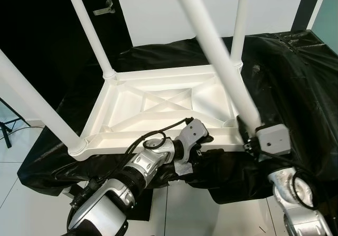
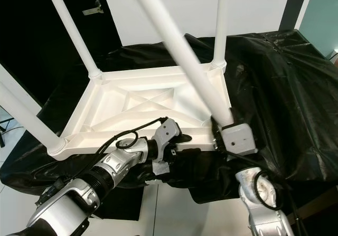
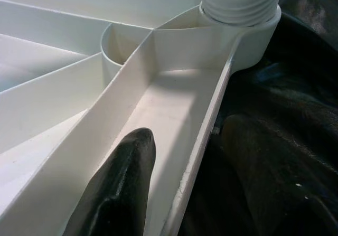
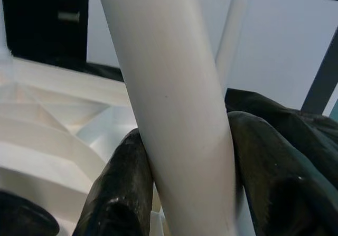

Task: Building children table

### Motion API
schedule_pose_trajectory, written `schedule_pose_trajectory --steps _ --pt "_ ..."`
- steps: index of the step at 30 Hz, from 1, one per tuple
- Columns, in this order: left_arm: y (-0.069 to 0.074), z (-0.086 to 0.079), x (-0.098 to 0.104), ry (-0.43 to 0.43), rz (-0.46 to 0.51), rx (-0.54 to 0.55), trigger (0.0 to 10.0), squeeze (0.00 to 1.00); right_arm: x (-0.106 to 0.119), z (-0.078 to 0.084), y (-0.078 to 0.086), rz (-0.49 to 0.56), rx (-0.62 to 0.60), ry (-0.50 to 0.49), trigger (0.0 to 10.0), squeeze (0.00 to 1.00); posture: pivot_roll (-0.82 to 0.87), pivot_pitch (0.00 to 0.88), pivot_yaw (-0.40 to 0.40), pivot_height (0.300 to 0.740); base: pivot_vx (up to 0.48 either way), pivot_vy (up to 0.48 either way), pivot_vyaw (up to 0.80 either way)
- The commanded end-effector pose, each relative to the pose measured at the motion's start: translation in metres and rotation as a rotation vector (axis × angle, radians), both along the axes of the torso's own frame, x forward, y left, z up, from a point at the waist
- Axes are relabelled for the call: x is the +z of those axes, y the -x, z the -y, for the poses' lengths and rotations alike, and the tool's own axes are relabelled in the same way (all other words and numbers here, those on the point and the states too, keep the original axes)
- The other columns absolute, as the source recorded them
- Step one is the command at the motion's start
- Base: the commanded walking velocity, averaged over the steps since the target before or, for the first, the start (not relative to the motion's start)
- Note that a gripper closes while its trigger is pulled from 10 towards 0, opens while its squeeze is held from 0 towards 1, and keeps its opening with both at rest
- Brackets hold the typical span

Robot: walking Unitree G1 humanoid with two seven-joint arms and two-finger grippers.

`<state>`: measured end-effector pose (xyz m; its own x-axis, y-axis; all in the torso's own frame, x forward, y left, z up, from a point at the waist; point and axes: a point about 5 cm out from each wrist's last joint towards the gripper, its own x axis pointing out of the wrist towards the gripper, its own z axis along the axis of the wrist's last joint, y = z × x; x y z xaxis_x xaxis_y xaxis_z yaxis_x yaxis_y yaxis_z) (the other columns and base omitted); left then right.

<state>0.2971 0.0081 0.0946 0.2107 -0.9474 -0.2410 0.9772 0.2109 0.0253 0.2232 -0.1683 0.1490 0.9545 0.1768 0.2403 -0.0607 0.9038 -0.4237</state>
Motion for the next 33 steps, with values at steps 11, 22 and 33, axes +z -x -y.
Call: schedule_pose_trajectory --steps 11,22,33 --pt "0.021 -0.007 -0.013 -0.043 -0.131 -0.353 10.0 0.00 -0.040 0.022 0.036 -0.143 -0.089 -0.041 10.0 0.00 -0.26 0.008 0.119 0.740 0.000 0.000 0.00" --pt "0.022 0.000 -0.013 -0.048 -0.122 -0.381 10.0 0.00 -0.048 0.030 0.042 -0.187 -0.197 -0.236 10.0 0.00 -0.29 0.012 0.130 0.740 0.000 0.000 0.00" --pt "0.021 -0.002 -0.014 -0.049 -0.125 -0.400 10.0 0.00 -0.032 0.031 0.024 -0.233 -0.137 -0.545 10.0 0.00 -0.27 0.011 0.121 0.740 0.000 0.000 0.00"
